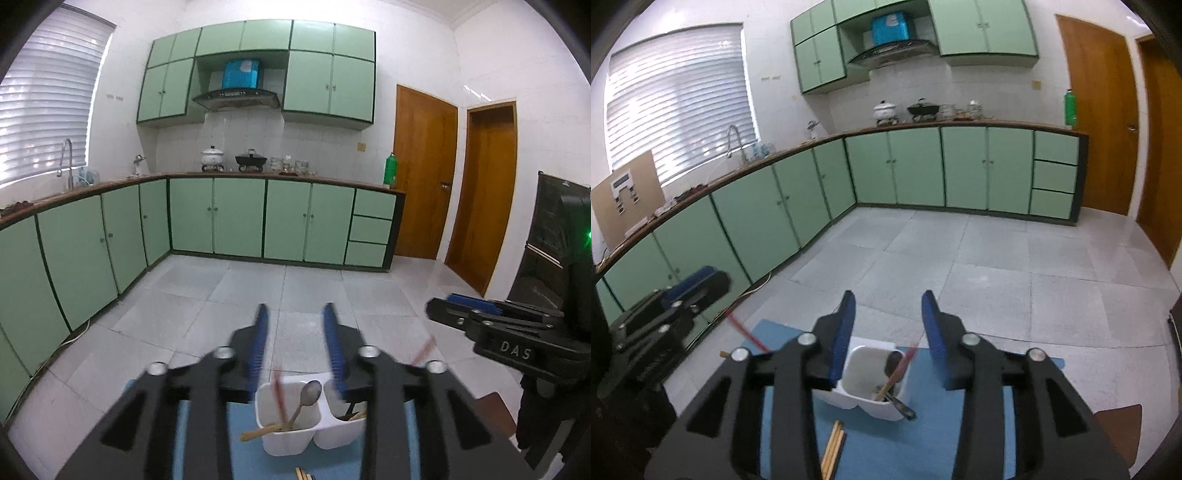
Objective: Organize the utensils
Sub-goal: 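Open both grippers to release the chopsticks in the holder, then withdraw both grippers and close the right gripper on the black chopstick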
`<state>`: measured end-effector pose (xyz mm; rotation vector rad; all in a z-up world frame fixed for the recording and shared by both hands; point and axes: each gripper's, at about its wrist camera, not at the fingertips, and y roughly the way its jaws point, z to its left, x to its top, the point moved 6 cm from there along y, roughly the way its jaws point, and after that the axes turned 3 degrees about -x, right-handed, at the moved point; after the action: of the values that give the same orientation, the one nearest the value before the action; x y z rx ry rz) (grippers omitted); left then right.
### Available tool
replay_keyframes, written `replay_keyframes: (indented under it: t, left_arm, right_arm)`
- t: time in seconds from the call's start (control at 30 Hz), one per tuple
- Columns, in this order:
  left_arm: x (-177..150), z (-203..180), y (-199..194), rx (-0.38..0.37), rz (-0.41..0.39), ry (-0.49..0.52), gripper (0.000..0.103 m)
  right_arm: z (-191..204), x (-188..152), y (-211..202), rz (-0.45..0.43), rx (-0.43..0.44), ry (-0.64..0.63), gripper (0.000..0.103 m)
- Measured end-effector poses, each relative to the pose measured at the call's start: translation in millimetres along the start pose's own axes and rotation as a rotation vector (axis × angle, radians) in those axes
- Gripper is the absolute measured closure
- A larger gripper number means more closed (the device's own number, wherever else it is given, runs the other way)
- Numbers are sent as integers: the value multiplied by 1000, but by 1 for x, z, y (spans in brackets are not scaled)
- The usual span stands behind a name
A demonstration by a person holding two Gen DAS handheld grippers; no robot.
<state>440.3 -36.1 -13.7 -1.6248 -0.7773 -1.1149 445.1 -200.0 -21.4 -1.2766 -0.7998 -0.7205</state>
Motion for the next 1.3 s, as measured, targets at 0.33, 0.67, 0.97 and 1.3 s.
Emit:
replay_keyframes:
  t: [0.33,0.67,0.97,1.3]
  left_arm:
    - [-24,8,-66,85,-33,24,37]
    - [-121,0,-114,114,84,39,21]
    - [-212,9,-129,164,236,70,21]
    - [-276,26,-130,203,349,45,21]
  right_arm:
    - [-24,-42,-60,-71,-88,-13,28]
    - [-7,-147,-96,-18,-129,-33,8]
    - [12,-222,-99,63,-124,-1,8]
    - [33,-281,-91,140,-122,19,8]
